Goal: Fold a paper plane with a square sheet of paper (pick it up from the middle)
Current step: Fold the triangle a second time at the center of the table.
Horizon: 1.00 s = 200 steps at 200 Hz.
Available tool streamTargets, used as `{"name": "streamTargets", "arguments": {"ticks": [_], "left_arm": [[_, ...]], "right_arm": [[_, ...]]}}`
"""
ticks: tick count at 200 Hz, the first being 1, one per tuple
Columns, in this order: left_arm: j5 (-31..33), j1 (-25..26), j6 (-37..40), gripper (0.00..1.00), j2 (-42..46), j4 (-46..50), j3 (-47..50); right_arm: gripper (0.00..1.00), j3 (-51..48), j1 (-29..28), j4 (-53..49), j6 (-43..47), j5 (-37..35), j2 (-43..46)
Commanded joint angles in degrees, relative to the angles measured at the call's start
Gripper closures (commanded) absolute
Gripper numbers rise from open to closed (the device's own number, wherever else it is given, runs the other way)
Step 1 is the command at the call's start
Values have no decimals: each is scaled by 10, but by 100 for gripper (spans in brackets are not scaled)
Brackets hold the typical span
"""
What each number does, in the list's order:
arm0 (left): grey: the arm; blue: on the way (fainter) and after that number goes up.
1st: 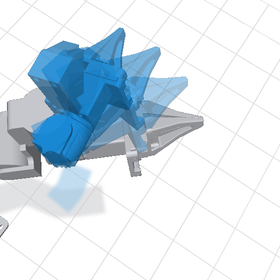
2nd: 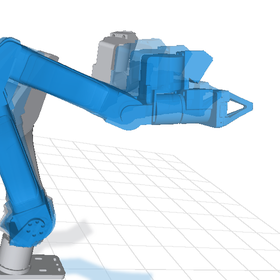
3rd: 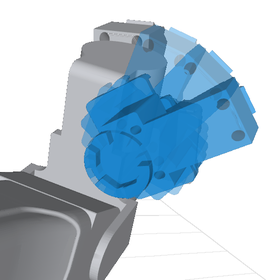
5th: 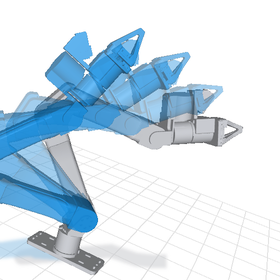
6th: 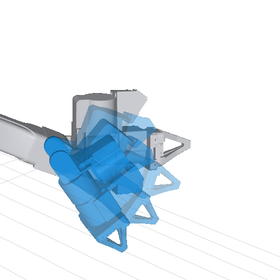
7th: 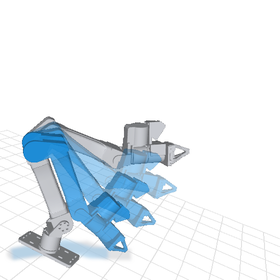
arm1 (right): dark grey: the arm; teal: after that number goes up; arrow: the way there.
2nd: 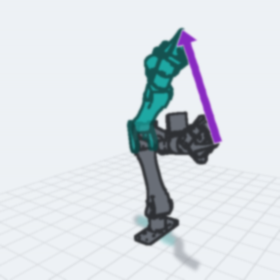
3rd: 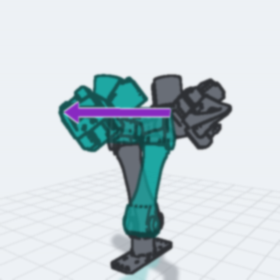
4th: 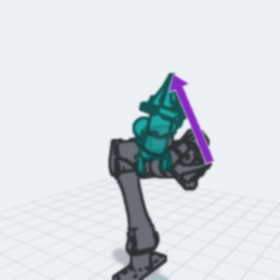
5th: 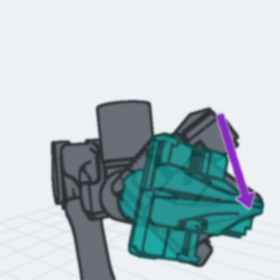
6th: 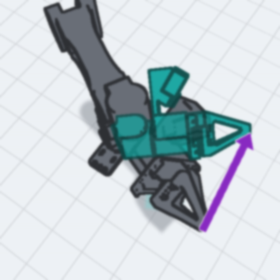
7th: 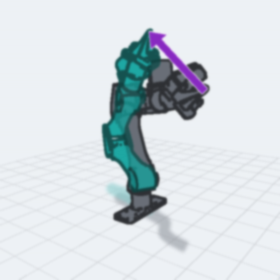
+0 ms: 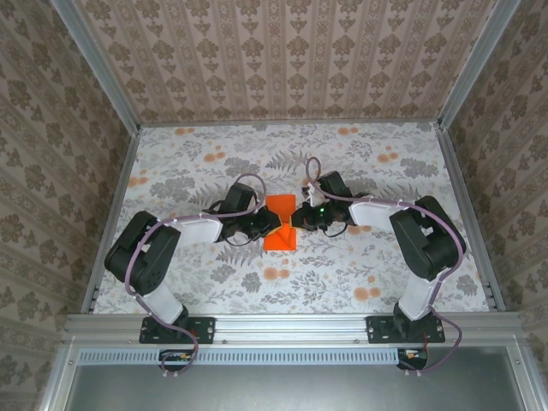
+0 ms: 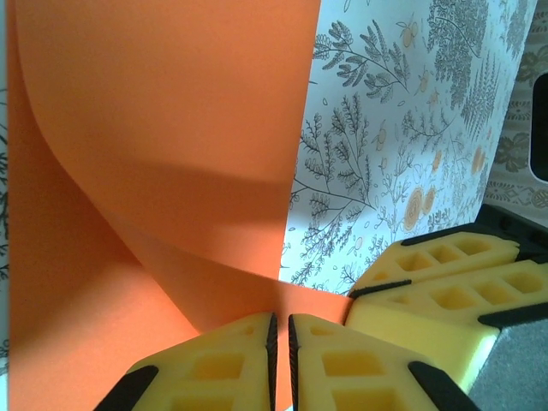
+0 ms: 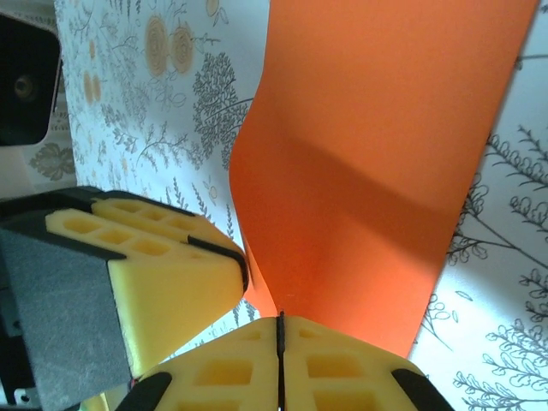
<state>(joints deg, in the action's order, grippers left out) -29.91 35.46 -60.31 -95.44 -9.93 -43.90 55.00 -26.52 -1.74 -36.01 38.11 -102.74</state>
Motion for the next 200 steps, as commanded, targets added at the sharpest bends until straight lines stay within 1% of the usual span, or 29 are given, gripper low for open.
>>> {"name": "streamTargets", "arguments": {"ticks": [1, 63, 106, 200], "left_arm": [[-11, -3, 21, 85, 1, -7, -8], [-23, -3, 42, 84, 3, 6, -19], [-35, 1, 62, 84, -17, 28, -45], [-49, 6, 71, 84, -55, 38, -75]], "right_arm": [[92, 24, 3, -50, 38, -28, -14], [96, 47, 10, -79, 75, -55, -36], [97, 59, 13, -91, 88, -68, -45], [97, 81, 16, -106, 107, -80, -67]]}}
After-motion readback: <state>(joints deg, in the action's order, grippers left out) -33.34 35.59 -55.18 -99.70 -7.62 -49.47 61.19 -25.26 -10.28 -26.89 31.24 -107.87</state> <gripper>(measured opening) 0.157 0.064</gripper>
